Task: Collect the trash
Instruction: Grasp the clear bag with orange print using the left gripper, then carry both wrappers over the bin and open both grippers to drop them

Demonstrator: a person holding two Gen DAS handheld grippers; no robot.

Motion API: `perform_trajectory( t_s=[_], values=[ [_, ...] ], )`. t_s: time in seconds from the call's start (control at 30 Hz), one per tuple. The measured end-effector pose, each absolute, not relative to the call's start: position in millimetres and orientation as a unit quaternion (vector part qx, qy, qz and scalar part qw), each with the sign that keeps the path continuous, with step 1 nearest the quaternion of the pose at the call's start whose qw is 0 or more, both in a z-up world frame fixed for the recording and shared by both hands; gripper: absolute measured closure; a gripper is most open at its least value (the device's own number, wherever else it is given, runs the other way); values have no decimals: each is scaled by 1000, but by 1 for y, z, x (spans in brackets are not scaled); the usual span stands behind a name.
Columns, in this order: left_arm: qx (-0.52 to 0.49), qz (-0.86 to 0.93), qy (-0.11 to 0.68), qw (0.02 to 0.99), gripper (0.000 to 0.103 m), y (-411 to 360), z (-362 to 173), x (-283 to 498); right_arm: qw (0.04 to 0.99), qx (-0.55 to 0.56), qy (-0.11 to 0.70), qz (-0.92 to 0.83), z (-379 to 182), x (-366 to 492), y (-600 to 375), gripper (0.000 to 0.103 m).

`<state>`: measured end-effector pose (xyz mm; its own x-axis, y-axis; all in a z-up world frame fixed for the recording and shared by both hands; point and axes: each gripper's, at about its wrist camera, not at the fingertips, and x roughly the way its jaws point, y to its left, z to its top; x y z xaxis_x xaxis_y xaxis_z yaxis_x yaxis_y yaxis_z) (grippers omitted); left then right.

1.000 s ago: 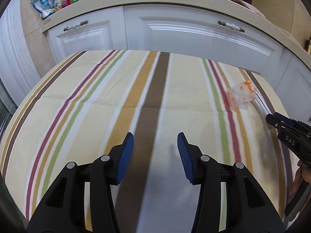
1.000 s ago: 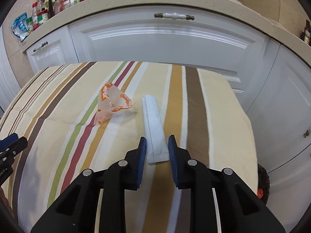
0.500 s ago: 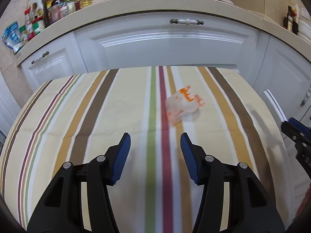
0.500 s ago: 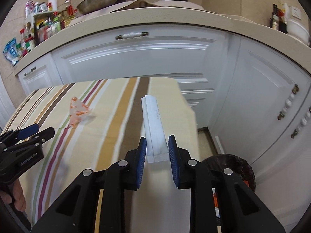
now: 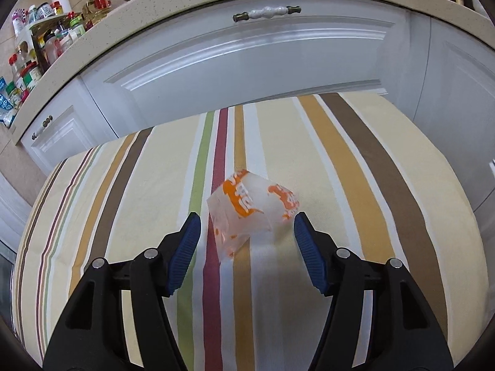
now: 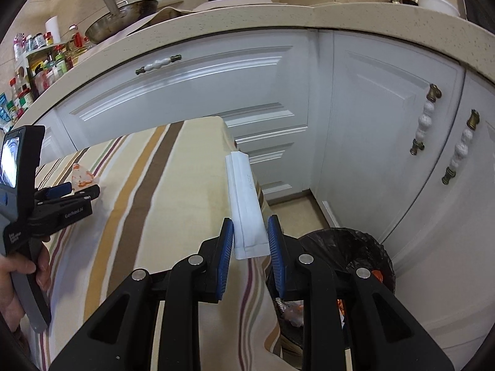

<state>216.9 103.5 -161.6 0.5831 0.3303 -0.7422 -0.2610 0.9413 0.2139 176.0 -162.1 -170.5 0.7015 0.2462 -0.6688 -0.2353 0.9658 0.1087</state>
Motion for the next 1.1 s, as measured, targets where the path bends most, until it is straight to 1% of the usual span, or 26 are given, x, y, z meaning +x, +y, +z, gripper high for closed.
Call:
perform_trajectory(
  t_s=[0.03,0.07,0.13,0.17,0.23,0.27,0.57,0.83,1.1],
  values=[
    [43,168,422,890,42,104,-161,218,922,10,364,130,-172,177,-165,78],
    [48,171,419,890,47,105,-160,219,922,12,364,129,-173,178,-167,78],
    [51,169,422,889,60,106,-161,223,922,16,364,128,-174,179,-170,78],
    [49,167,425,888,71,106,-162,224,922,18,364,128,-175,180,-171,78],
    [42,160,435,885,84,108,-165,225,923,21,363,128,-176,181,-171,78],
    [38,158,436,885,88,109,-165,225,923,21,363,128,-176,181,-172,78],
    [18,144,432,890,92,112,-164,219,923,23,362,126,-177,181,-173,78],
    [7,140,429,892,93,115,-153,197,922,24,362,132,-178,181,-172,78],
    [9,137,414,900,93,108,-135,171,927,21,350,132,-168,169,-171,78]
  ],
)
